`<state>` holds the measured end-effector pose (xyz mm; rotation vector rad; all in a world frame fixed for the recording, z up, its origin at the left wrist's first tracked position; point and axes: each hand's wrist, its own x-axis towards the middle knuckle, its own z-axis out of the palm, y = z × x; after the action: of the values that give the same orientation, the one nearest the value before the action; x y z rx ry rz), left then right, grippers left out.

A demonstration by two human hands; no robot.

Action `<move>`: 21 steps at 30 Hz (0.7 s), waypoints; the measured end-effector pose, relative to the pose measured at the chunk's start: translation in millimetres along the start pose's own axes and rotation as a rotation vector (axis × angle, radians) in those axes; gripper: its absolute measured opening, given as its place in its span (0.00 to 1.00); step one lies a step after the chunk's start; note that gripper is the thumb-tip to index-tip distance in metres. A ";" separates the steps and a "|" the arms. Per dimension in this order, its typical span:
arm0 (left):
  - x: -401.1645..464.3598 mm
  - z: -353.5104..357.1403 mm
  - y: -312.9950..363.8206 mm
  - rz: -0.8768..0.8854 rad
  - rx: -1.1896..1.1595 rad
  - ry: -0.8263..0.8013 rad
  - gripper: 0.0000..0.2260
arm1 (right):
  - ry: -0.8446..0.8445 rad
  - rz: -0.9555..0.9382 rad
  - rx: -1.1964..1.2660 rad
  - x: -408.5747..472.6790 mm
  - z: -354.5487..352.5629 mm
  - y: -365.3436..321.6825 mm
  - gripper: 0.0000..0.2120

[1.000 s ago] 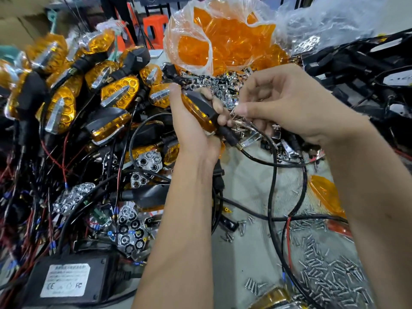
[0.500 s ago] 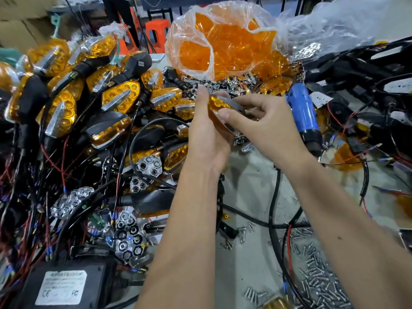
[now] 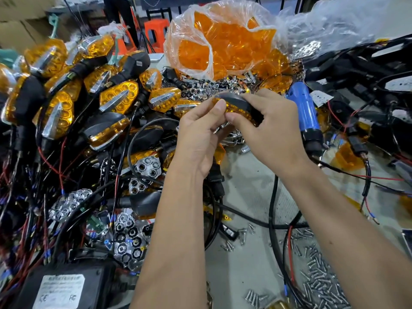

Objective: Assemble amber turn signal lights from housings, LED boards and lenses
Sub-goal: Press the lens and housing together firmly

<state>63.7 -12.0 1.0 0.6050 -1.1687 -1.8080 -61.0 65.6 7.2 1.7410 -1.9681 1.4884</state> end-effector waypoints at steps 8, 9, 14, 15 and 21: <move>2.6 4.6 -0.6 0.021 0.010 0.096 0.10 | 0.020 -0.039 -0.057 -4.7 3.3 -1.0 0.15; 3.1 5.5 -0.8 0.017 0.005 0.109 0.10 | 0.017 -0.039 -0.059 -5.0 3.4 -1.2 0.15; 1.9 7.4 -1.9 -0.002 -0.044 0.148 0.06 | -0.065 -0.021 -0.066 -2.3 0.8 -0.5 0.15; 1.3 8.9 -2.6 0.001 -0.049 0.157 0.05 | -0.084 0.003 -0.043 -0.8 -1.2 -0.3 0.15; -3.8 22.6 -9.5 -0.036 -0.002 0.115 0.05 | -0.040 0.254 0.161 3.4 -1.1 -7.0 0.18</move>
<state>44.4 3.6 2.3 0.7238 -1.0847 -1.7800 -57.0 65.0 13.9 1.6395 -2.2161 1.7479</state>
